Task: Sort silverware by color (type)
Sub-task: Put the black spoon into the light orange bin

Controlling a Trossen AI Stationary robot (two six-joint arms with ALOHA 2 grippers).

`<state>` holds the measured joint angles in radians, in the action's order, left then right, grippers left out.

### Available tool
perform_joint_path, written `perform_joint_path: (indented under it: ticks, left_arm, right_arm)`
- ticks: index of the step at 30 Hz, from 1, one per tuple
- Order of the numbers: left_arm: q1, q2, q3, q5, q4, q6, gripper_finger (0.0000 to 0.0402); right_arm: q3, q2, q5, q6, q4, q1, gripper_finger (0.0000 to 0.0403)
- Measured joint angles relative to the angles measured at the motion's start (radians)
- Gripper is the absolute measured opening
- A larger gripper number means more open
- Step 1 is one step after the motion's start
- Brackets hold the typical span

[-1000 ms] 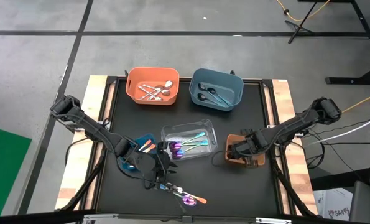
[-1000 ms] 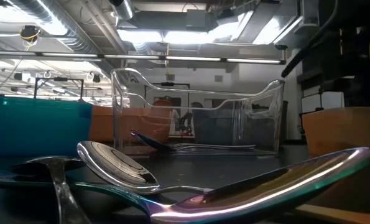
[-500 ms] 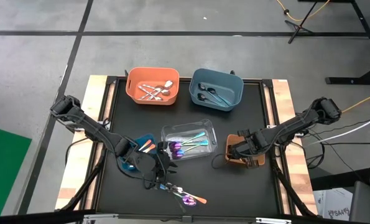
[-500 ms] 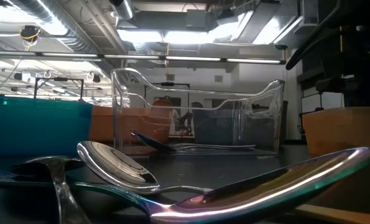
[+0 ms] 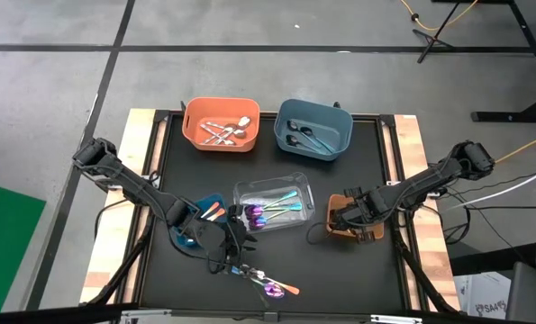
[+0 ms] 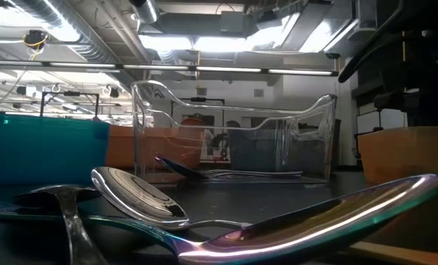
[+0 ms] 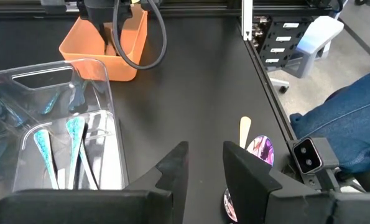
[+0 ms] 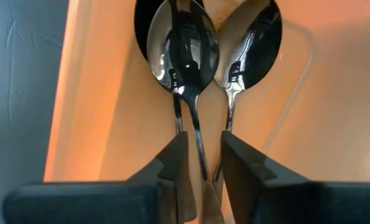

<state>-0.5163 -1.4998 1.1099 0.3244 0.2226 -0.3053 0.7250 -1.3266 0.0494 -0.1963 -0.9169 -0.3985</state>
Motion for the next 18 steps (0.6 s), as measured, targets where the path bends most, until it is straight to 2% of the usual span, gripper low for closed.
perform_joint_path:
  ticks: [15,18]
  left_arm:
    - [-0.037,0.000,0.001,0.000,-0.066,0.001,0.0094]
    - [-0.061,-0.008,0.001,0.001,-0.123,0.001,0.0094]
  right_arm:
    - [0.000,0.000,0.000,0.000,0.003,0.000,0.0088]
    - [0.000,-0.001,0.000,0.000,0.003,0.000,0.0088]
